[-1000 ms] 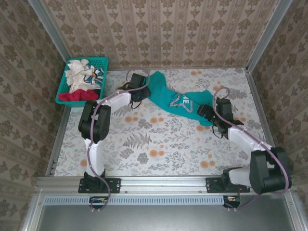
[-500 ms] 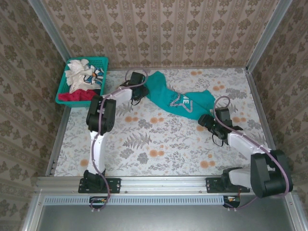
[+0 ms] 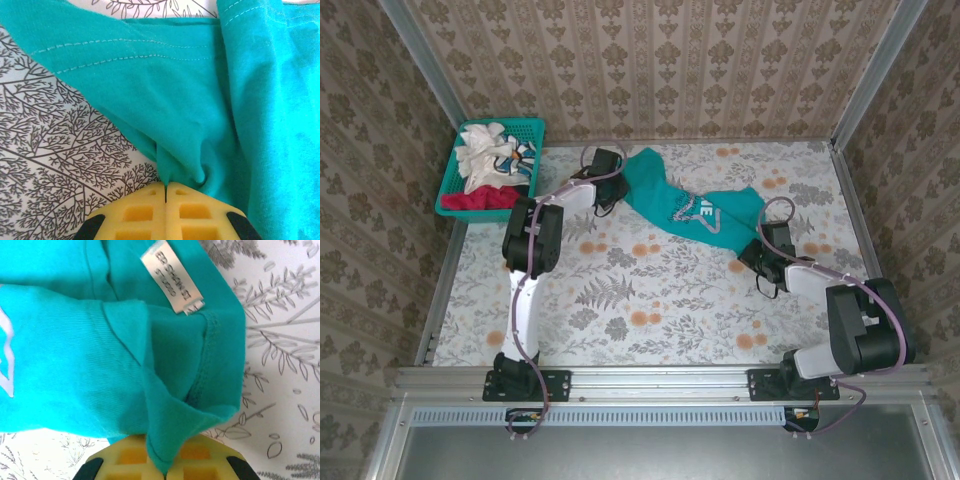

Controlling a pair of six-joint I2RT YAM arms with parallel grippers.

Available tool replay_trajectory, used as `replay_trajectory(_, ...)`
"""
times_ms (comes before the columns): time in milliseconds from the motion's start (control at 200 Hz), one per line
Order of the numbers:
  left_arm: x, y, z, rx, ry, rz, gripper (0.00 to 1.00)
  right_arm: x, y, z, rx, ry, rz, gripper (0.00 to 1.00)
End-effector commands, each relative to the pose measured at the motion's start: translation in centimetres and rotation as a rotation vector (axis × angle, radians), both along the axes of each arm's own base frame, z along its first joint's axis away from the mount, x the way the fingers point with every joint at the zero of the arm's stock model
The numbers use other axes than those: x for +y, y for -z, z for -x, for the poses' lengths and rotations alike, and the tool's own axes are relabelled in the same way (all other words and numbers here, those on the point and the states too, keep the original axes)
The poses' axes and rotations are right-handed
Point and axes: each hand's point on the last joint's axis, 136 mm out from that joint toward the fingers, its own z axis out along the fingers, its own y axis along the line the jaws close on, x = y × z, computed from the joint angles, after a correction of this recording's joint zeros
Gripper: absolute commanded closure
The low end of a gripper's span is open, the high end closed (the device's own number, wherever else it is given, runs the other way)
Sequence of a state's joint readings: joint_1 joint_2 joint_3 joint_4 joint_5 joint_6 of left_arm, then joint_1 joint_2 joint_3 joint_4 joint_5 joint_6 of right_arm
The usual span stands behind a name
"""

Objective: Fold and stack the t-shirts

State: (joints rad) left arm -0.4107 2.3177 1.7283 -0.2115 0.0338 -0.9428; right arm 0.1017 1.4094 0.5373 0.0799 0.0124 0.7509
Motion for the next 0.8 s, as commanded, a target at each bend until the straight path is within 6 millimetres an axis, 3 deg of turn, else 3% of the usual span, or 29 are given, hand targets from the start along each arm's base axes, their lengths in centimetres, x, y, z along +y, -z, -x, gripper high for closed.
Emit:
replay_trajectory(0,-0.1,-1.1,0.1,-0.024,0.012,0.005,1.0,-1.3,-3.7,-1.7,-0.12,0.023,0.054,1.0)
replay_trajectory(120,0.4,-4.1,0.3,-0.084,0.009,0.0,1.0,-2.0,-6.8,-2.0,-0.193,0.02,0.072,1.0)
replay_trajectory(215,1.3,-7.9,0.4,-0.168,-0.001,-0.043,1.0,-2.4,-10.3,-2.2,-0.268,0.013,0.088,1.0)
replay_trajectory(520,4.1,-22.9,2.0,-0.466,-0.022,-0.166,1.0,-3.0,-27.0,-2.2,-0.585,-0.067,0.216,1.0)
replay_trajectory(695,5.4,-30.7,4.3,-0.609,-0.025,-0.202,1.0,-3.0,-34.4,-0.7,-0.739,-0.078,0.262,1.0)
replay_trajectory(770,6.8,-33.9,5.7,-0.675,-0.049,-0.235,1.0,-3.0,-37.0,0.5,-0.807,-0.076,0.275,1.0)
replay_trajectory(795,5.8,-34.8,6.7,-0.699,-0.027,-0.234,1.0,-3.0,-37.8,0.9,-0.828,-0.078,0.277,1.0)
